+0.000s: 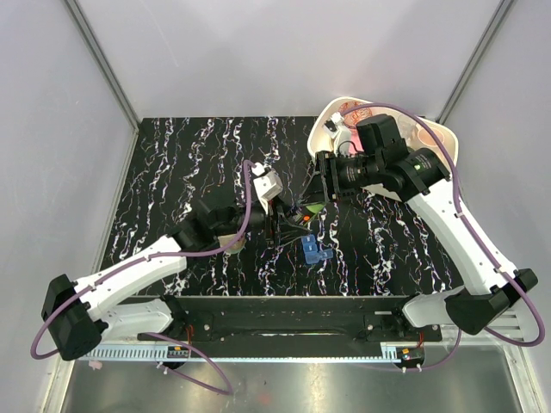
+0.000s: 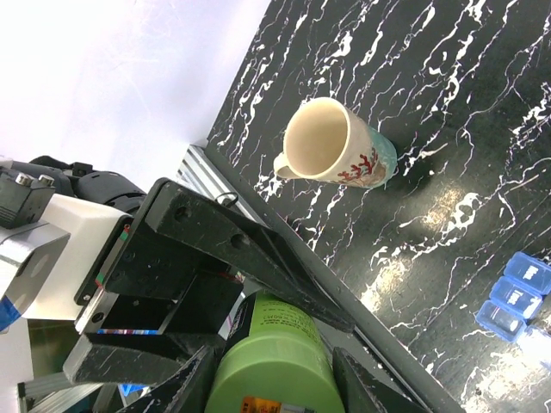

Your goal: Sort the pills into containers

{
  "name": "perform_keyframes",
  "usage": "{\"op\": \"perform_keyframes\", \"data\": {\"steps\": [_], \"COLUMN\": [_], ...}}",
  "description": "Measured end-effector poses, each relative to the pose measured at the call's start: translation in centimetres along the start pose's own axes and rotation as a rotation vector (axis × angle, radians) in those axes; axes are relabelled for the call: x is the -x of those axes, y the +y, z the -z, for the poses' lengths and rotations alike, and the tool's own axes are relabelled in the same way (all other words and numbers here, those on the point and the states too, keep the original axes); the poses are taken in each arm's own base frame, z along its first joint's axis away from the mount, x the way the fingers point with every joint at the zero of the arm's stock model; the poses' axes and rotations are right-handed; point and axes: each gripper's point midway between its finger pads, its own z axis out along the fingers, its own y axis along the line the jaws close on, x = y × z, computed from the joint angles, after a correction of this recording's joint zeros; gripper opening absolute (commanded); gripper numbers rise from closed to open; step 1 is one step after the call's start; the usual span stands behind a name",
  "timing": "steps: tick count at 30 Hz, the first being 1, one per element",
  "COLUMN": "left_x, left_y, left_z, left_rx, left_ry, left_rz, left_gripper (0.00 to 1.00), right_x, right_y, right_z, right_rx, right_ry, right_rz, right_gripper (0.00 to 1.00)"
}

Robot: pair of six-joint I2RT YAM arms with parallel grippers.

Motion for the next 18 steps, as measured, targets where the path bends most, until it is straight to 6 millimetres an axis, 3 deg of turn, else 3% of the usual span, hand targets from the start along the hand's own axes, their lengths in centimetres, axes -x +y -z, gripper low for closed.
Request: {"op": "perform_keyframes", "data": {"steps": [3,6,7,9,15,16,18], "left_x": [-0.18,-0.25,-0.28,-0.36,-0.59,-0.58,-0.51], "left_y": [-0.01,-0.07,-0.07,-0.04,0.1,0.11,0.17], "left_z": [-0.08,-0.14,-0.16,-0.26,-0.5,-0.52,-0.59], "left_rx": [0.002,0.001,0.001,0.0,0.011,0.013,0.023], "left_ry": [0.005,0.007,0.008,0.01,0.015,0.013,0.006], "left_rz": [0.005,0.009,0.01,0.012,0.04,0.046,0.063], "left_gripper": [0.44,0.29,0.15,0.03,0.0,0.0,0.0], "right_x": [-0.18,-0.25,-0.25,-0.27,-0.28,-0.21,-0.03], "right_y": [-0.03,-0.04,-0.03,-0.12,-0.52,-0.54,-0.58], "right_z": [-0.1,-0.06,-0.05,-0.05,-0.21,-0.2,-0.19], "right_rx": [0.004,0.005,0.005,0.003,-0.003,-0.004,-0.006], "right_ry": [0.005,0.003,0.002,0.0,-0.009,-0.016,-0.035], "right_rz": [-0.01,-0.014,-0.014,-0.014,-0.03,-0.032,-0.033], "right_gripper": [0.0,0.0,0.0,0.0,0.08,0.12,0.31]}}
